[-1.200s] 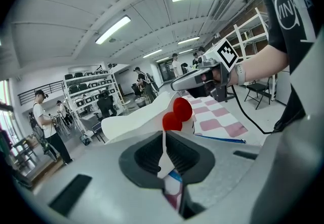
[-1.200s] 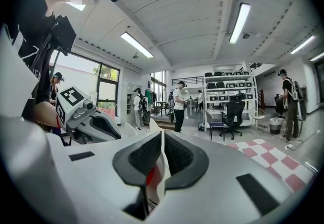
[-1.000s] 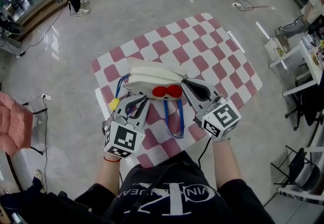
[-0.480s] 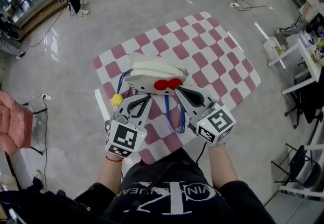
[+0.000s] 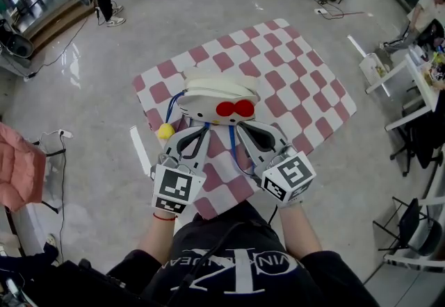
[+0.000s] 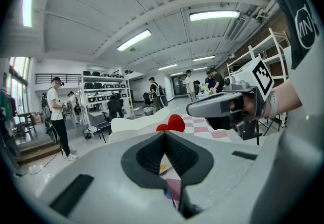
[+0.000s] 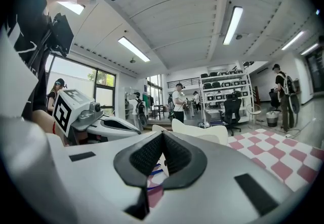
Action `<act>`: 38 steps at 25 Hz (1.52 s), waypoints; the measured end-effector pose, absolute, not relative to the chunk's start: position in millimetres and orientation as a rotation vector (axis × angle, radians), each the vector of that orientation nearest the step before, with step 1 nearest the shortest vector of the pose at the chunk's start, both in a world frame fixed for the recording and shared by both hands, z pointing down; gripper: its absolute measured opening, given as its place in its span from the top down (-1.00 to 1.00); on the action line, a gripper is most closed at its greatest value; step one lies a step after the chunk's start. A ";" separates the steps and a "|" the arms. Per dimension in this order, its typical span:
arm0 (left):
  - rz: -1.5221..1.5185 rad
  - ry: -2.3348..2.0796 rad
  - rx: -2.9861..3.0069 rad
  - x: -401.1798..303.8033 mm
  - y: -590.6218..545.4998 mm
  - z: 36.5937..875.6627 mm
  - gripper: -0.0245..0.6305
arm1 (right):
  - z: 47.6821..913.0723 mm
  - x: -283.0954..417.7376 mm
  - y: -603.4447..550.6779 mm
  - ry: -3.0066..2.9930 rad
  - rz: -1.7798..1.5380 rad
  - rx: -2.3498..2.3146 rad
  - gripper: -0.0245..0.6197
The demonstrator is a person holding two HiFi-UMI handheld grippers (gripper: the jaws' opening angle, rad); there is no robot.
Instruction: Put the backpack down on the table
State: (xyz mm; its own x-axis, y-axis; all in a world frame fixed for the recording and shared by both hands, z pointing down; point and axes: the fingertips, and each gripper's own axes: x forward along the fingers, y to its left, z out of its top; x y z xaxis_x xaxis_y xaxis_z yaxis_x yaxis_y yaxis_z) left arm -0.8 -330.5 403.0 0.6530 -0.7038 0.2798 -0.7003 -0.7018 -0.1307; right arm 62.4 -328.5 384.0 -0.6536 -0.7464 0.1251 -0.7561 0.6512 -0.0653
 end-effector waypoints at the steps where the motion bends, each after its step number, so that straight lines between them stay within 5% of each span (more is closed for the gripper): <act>1: -0.475 1.232 -2.840 -2.5 -329.4 401.6 0.91 | 383.6 61.2 -326.3 -2.764 0.166 1.294 0.92; 38: -0.342 1.414 -2.779 -60.5 -240.2 391.9 0.91 | 380.4 -0.4 -234.2 -2.771 0.201 1.374 0.92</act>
